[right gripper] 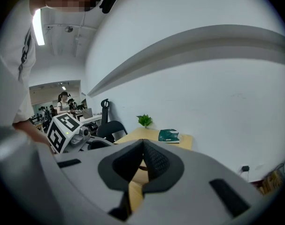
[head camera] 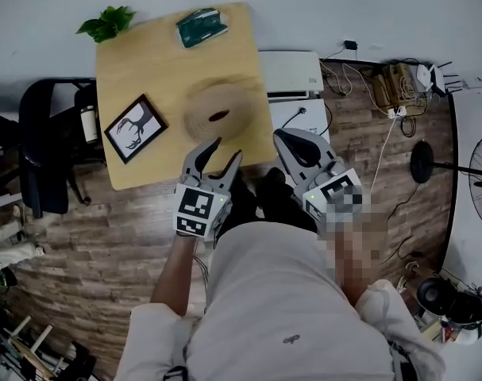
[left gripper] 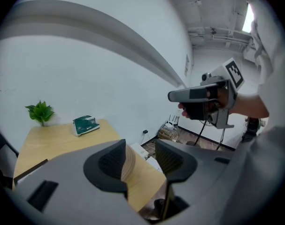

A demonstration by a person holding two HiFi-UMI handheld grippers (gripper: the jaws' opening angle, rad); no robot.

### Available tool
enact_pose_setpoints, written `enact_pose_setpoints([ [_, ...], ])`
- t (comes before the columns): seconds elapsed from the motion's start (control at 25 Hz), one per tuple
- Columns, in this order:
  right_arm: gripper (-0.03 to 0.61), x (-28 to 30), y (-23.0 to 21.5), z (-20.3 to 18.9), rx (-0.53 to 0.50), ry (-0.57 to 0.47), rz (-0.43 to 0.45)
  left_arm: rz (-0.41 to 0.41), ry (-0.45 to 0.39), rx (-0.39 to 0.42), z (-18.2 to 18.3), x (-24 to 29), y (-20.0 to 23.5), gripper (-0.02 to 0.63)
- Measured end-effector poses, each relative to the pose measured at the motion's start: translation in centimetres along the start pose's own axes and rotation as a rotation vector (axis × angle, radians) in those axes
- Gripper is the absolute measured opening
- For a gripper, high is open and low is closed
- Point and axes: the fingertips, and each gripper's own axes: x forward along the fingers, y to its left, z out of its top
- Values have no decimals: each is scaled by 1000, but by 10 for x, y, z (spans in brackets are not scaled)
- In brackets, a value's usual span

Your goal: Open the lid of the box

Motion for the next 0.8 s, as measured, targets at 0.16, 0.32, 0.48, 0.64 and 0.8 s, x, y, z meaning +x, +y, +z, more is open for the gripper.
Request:
enact_pose_setpoints([
  [0.16, 0, 4, -4, -8, 13, 19, -9, -4, 49, 53, -14, 17, 7, 187],
  [0.32, 0, 12, -8, -18, 28, 43, -2, -16, 86, 111, -24, 35, 10, 190],
  [0.48, 0, 21, -14, -28, 45, 67, 3, -8, 139, 197, -37, 55, 16, 196],
  [0.64, 0, 28, -20, -37, 63, 82, -2, -6, 195, 263, -54, 74, 21, 202],
  [0.8, 0, 29, -26, -43, 81, 88, -7, 16, 270, 324, -74, 87, 28, 202],
])
